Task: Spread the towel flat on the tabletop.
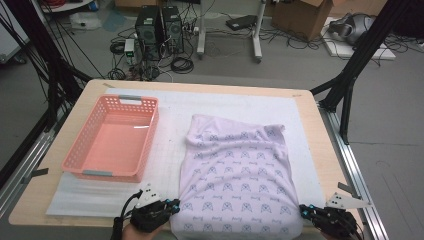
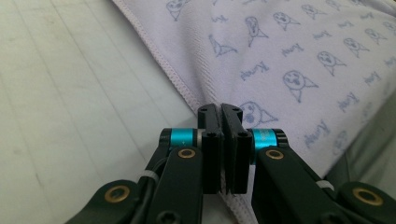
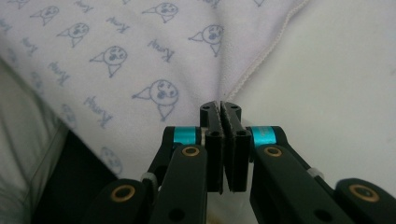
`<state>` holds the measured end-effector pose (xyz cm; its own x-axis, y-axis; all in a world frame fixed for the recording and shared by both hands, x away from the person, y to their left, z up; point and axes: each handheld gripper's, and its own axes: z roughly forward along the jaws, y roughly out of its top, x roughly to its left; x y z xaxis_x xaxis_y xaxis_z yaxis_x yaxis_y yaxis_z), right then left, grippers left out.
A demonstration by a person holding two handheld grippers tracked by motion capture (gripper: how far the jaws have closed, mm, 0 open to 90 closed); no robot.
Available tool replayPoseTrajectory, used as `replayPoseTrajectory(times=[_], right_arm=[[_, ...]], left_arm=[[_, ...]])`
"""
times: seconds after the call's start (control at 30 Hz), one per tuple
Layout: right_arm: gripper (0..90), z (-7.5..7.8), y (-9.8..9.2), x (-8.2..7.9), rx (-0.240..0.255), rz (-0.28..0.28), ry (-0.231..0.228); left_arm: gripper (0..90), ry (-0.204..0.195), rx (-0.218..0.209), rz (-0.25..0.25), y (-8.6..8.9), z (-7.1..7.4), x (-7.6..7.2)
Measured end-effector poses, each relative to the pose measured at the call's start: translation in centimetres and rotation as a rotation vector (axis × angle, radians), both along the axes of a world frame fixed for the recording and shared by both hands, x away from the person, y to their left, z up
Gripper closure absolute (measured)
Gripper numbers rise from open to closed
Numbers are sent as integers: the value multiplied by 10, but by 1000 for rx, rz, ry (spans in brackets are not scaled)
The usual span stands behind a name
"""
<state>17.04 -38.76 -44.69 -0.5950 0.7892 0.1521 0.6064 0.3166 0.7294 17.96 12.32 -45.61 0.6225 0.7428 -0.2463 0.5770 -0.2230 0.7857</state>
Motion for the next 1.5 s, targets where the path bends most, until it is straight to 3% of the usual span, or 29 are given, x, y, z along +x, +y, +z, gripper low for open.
replayPoseTrajectory(times=[0.07,0.1,0.17,0.23,0.37,0.53,0.57,0.6,0.63,0.7,0.73,0.93,1.1,1.13,1.2,1.27,1.33,1.5], right_arm=[[864,1,1,-3,-1,6,1],[806,1,2,-4,-1,5,0],[663,3,3,-2,7,-25,-25],[599,5,3,1,26,-63,-48],[562,6,4,7,21,-109,-73],[538,5,4,10,5,-140,-81],[534,5,3,11,5,-149,-82],[532,5,2,12,4,-154,-82],[528,4,1,13,-1,-161,-83],[523,3,1,17,2,-172,-72],[525,2,2,20,-2,-172,-78],[542,1,20,32,-18,-130,-73],[562,-2,35,40,-93,-110,-83],[611,-1,36,39,-94,-108,-79],[846,0,35,37,-82,-84,-68],[871,1,34,31,-104,-78,-68],[875,3,29,22,-101,-81,-50],[876,5,9,-4,-88,-94,-12]], left_arm=[[850,-23,-3,-12,-1,0,-2],[802,-45,-5,-6,-1,2,-1],[605,-87,-22,25,-1,4,3],[531,-130,-19,47,0,5,11],[481,-102,-37,66,-4,5,32],[482,-35,-6,43,-18,0,54],[494,-58,20,39,-21,-1,53],[543,-76,53,30,-23,0,50],[651,-98,89,34,-25,0,48],[821,-89,94,18,-23,1,44],[872,-78,85,27,-21,1,42],[878,-40,72,40,3,3,19],[871,-44,54,36,12,2,7],[858,-46,47,39,11,1,7],[774,-47,24,40,10,0,8],[638,-55,4,45,8,0,10],[572,-66,-15,47,7,1,12],[508,-75,-49,64,4,2,20]])
